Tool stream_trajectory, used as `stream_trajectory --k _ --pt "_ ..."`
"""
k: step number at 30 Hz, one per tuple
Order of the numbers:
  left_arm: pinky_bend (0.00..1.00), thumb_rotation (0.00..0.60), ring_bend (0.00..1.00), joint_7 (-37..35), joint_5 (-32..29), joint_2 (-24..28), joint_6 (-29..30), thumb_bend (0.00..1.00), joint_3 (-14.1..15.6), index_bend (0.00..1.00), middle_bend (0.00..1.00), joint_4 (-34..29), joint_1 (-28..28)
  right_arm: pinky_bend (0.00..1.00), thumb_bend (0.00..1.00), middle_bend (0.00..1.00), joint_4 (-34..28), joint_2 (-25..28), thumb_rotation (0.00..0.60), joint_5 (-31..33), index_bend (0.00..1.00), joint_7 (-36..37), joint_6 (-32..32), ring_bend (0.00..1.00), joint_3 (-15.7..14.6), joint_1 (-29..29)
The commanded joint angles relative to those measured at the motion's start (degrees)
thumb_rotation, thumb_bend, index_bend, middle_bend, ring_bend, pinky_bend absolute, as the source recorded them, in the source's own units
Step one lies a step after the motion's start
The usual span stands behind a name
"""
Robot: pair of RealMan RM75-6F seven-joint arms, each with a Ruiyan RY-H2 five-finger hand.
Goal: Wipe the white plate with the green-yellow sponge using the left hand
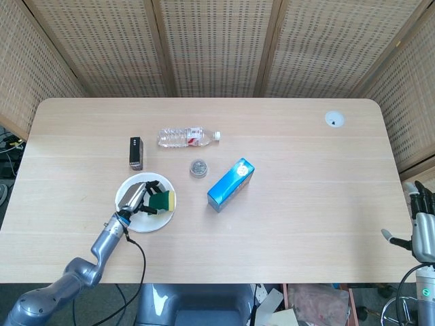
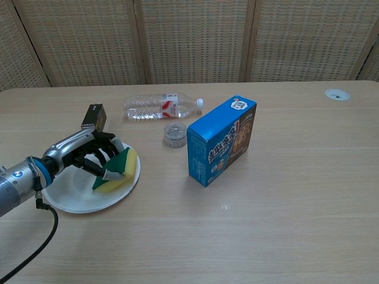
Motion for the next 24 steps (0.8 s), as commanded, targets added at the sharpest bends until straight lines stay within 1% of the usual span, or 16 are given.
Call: stream_trajectory --k 1,4,6,8,12,15,24 --pt "0.45 0.600 0.40 -1.09 0.07 0.59 1.37 0.09 -0.53 0.64 0.49 -0.59 -0.13 0.00 0.00 0.00 -0.06 0.06 0.600 -0.04 0.00 0.09 0.10 0.00 0.03 -0.05" --pt "0.45 0.600 0.40 -1.90 0.35 1.98 3.40 0.09 -0.96 0.64 0.49 -1.96 -0.16 0.00 0.00 0.00 -0.15 0.15 0.600 -0.11 0.00 0.23 0.23 0.00 0.01 -0.15" --pt "0.45 0.600 0.40 -2.05 0.64 3.88 5.06 0.09 -1.22 0.64 0.49 -3.18 -0.11 0.00 0.00 0.00 -0.24 0.22 0.600 -0.28 0.00 0.32 0.36 0.00 -0.01 -0.20" --pt "0.45 0.600 0.40 -1.87 0.77 5.32 5.19 0.09 -1.08 0.64 0.49 -4.43 0.04 0.00 0.00 0.00 -0.31 0.25 0.600 -0.36 0.00 0.33 0.37 0.00 -0.04 -0.20" --pt "0.45 0.600 0.40 -0.87 0.84 6.41 4.49 0.09 -0.47 0.64 0.49 -5.40 0.51 0.00 0.00 0.00 -0.35 0.29 0.600 -0.38 0.00 0.34 0.36 0.00 -0.04 -0.20" --pt "0.45 0.600 0.40 0.42 1.05 5.94 3.10 0.09 0.53 0.64 0.49 -4.57 0.93 0.00 0.00 0.00 -0.37 0.28 0.600 -0.36 0.00 0.31 0.26 0.00 -0.06 -0.17" --pt "0.45 0.600 0.40 0.56 0.90 2.31 -0.07 0.09 1.44 0.64 0.49 -0.10 1.12 0.00 0.00 0.00 -0.22 0.23 0.600 -0.13 0.00 0.20 0.08 0.00 -0.01 -0.10"
